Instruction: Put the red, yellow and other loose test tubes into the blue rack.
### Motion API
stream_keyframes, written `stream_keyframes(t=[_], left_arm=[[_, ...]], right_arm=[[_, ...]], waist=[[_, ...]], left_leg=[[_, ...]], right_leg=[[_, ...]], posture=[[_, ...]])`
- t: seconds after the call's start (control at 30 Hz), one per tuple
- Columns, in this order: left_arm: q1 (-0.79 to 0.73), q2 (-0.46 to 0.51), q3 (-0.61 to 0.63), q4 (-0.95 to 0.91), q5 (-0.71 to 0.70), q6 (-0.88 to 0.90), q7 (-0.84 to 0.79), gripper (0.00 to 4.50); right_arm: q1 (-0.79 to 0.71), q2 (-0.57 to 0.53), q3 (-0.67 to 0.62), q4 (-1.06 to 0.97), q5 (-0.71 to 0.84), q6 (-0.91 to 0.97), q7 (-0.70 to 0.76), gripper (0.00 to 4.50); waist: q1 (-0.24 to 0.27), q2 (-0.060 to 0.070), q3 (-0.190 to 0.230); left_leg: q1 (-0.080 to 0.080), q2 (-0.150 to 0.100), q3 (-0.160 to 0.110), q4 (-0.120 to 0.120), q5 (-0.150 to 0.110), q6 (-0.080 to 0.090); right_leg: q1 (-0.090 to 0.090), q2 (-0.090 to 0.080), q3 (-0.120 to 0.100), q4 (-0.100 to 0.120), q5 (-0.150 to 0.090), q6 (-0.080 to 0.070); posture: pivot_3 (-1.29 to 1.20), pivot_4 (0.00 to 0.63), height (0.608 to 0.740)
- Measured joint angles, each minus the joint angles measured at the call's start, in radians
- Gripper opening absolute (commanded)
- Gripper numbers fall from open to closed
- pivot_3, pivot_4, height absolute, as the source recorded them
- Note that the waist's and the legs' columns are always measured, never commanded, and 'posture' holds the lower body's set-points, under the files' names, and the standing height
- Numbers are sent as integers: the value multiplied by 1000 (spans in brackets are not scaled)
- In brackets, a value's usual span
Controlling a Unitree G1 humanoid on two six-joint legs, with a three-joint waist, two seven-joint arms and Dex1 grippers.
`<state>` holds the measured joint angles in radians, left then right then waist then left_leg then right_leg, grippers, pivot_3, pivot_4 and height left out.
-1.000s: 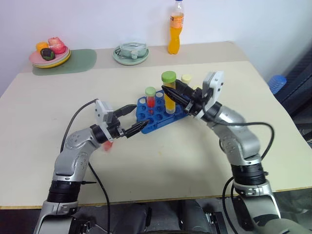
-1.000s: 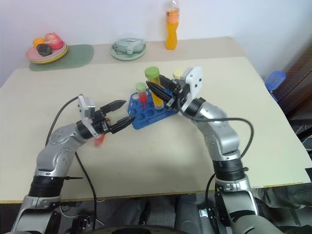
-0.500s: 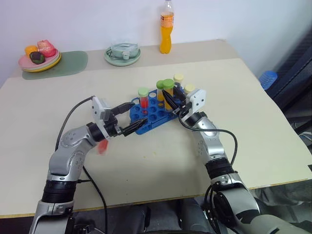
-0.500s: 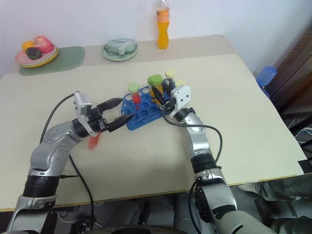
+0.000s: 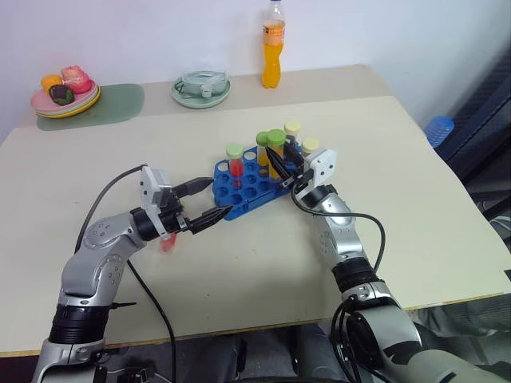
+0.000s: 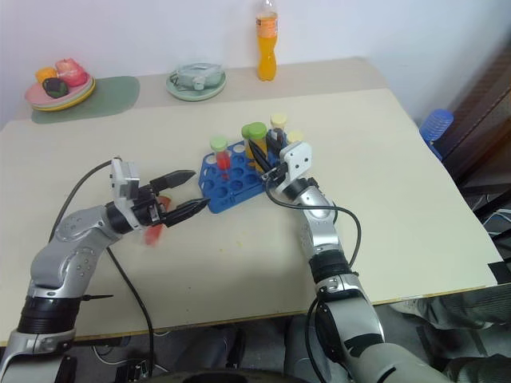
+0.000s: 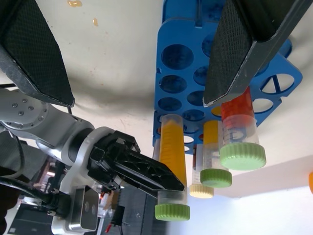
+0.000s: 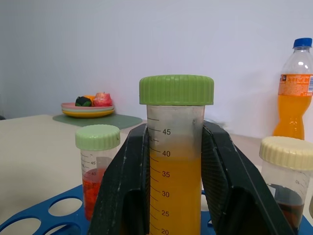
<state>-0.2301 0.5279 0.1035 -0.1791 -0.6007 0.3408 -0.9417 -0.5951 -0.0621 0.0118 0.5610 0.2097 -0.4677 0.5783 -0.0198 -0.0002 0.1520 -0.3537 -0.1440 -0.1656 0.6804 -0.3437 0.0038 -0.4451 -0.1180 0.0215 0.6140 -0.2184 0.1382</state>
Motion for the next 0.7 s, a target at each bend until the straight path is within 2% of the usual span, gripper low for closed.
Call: stream_keyframes(t=[0.43,0.7], left_arm=[[-12,1,0,16,0,-2,-15,4319],[-13,1,0,16,0,-1,-10,4319]], right_arm=[[42,-16,0,-50,0,-1,-1,818],[16,-16,-1,1,-21,-31,-22,818]], waist=[[3,0,0],[3,0,0]], left_leg=[[0,0,0,0,0,0],[1,0,0,0,0,0]], right_leg=[[1,0,0,0,0,0],[1,0,0,0,0,0]], posture=[[0,150,740],[0,150,740]])
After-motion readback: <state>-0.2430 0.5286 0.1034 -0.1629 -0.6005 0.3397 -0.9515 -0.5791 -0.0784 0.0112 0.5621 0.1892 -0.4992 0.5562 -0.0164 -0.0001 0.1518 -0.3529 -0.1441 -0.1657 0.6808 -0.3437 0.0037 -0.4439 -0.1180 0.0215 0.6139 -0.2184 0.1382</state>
